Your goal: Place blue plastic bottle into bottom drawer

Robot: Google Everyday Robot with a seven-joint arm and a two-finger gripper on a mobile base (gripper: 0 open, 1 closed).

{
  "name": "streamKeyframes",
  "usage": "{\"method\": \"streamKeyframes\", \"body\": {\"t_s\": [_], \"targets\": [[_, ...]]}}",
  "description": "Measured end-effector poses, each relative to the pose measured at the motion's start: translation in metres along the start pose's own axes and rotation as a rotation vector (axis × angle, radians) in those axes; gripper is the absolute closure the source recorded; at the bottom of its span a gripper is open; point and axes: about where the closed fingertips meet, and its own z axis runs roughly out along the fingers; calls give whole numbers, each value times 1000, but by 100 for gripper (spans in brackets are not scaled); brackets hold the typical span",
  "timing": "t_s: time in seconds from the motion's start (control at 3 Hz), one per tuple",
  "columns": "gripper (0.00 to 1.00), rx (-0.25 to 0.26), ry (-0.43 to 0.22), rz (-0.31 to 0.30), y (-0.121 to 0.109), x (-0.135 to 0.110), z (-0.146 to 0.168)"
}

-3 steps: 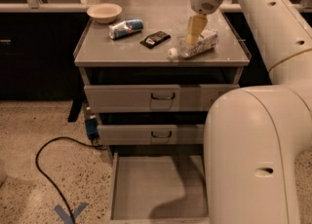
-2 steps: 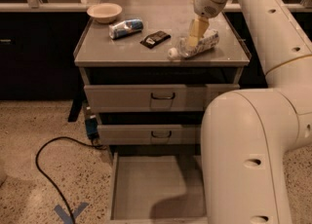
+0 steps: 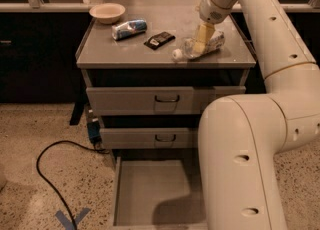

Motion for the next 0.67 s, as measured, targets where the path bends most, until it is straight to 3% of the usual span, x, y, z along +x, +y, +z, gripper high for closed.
{"method": "streamKeyframes", "body": {"t_s": [0.67], "targets": [[0,-41,18,17,7,9,12]]}}
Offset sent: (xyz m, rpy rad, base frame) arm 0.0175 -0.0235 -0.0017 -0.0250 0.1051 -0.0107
